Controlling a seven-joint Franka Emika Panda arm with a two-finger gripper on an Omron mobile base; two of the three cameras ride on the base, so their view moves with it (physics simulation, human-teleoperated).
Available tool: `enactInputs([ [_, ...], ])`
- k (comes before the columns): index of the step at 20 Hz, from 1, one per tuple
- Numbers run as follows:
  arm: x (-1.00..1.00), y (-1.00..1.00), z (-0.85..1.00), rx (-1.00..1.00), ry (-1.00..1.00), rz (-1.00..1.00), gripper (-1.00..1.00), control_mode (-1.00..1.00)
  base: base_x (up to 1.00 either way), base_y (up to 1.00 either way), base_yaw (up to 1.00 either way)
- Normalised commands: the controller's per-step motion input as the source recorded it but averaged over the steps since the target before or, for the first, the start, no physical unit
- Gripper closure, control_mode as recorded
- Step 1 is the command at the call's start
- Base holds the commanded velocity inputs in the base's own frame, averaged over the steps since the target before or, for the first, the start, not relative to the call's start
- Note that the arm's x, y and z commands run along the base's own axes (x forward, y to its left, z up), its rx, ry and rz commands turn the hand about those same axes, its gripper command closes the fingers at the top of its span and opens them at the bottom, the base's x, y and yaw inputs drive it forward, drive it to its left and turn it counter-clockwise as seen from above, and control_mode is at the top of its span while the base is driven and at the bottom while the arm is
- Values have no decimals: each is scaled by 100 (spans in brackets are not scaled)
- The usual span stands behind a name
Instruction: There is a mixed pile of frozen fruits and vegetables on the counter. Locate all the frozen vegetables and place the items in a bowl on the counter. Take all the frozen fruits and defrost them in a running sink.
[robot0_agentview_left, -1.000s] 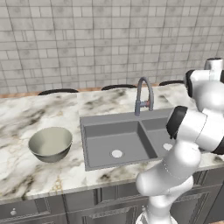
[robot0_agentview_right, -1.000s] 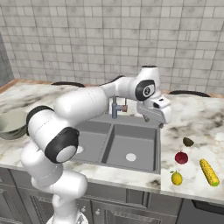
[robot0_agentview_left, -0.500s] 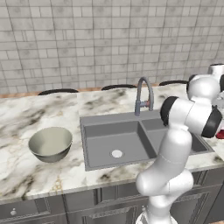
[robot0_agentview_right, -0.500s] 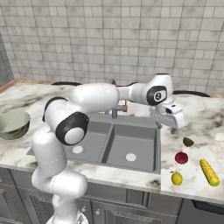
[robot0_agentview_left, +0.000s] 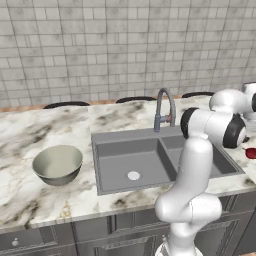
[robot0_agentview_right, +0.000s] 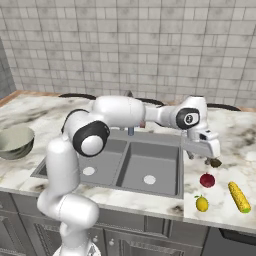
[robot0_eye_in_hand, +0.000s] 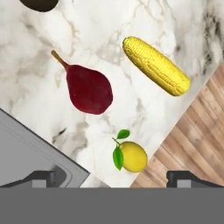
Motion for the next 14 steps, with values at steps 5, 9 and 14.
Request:
enactInputs([
  [5, -11, -8, -30, 3, 18, 7, -100, -100, 0, 0, 0],
  [9, 1, -14, -18, 22, 11, 0, -100, -100, 0, 0, 0],
  [14, 0, -18, -10, 21, 23, 1, -100, -100, 0, 0, 0],
])
